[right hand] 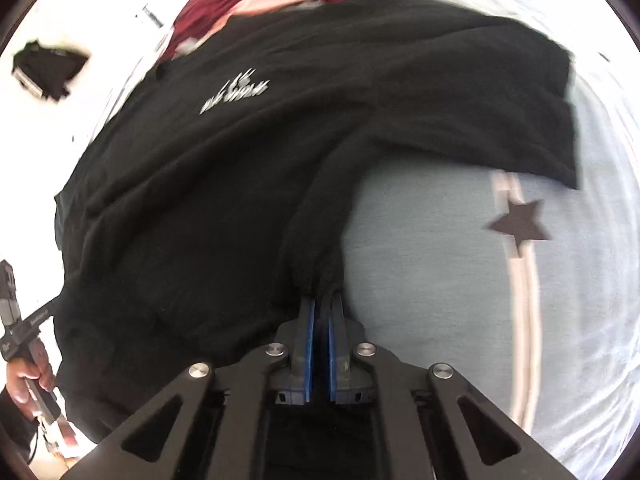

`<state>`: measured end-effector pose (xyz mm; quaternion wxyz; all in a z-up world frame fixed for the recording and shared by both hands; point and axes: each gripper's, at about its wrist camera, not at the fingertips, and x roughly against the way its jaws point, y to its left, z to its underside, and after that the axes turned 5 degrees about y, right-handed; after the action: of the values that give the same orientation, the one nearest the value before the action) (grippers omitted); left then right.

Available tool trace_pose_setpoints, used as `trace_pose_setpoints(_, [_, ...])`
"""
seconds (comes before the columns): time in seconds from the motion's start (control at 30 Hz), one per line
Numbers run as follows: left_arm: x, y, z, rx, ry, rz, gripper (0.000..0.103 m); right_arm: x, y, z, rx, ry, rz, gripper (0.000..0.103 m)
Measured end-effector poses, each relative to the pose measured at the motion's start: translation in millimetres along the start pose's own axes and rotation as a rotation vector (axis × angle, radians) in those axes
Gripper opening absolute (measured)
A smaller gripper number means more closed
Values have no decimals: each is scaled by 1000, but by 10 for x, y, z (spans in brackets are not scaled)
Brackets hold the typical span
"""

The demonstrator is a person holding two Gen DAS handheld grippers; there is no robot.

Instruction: Fold clothes

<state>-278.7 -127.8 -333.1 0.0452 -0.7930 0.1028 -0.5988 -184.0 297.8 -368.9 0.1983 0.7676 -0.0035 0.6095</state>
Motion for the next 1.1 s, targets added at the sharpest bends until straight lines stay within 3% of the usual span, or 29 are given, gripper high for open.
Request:
trace_pose_setpoints(0.1, [449, 41, -35, -22, -64, -10, 2, 288, -174, -30, -15, -54, -4, 3])
trace_pose_setpoints(0.2, [778, 111, -117, -30, -122, -78, 2, 626, -147, -90, 45, -113, 24, 3])
trace_pose_setpoints(0.27, [715, 287, -192, 8, -116, -132, 2, 651, -133, -131, 70, -102, 68, 3])
trace_pose_setpoints(0.4, [113, 548, -248, 34, 34, -263, 2, 156, -277, -216, 81, 26, 148, 3])
trace_pose_setpoints(0.5, [42, 570, -211, 47, 51, -256, 3, -33, -311, -223, 73, 49, 183, 3])
trace_pose_setpoints(0.57, [62, 558, -164, 66, 58, -234, 10, 3, -319, -223, 41, 42, 170, 8])
trace_pose_setpoints(0.63, [82, 575, -72, 82, 91, -231, 41, 127, -305, -165, 11, 33, 152, 23])
trace_pose_setpoints(0.67, [103, 591, -24, 91, 102, -219, 48, 201, -292, -108, 12, 23, 135, 36])
trace_pose_setpoints(0.7, [154, 615, 30, 108, 96, -187, 53, 276, -279, -50, 13, 13, 118, 42])
trace_pose_setpoints(0.77, [257, 629, 138, 132, 81, -93, 58, 424, -252, 68, 16, -6, 82, 45])
trace_pose_setpoints(0.83, [208, 542, 245, 94, 135, -42, 68, 468, -195, 206, 24, 19, 23, 45])
trace_pose_setpoints(0.9, [84, 415, 352, 22, 165, -95, 68, 423, -69, 362, 64, 61, 21, 45])
trace_pose_setpoints(0.97, [-46, 354, 409, 4, 192, -82, 67, 286, 66, 444, 80, 91, 17, 45])
trace_pose_setpoints(1.07, [-116, 245, 458, -14, 227, -29, 45, 83, 256, 499, 85, 131, -2, 45])
trace_pose_setpoints(1.1, [-123, 196, 472, -32, 236, -14, 23, 41, 315, 526, 98, 135, 10, 45])
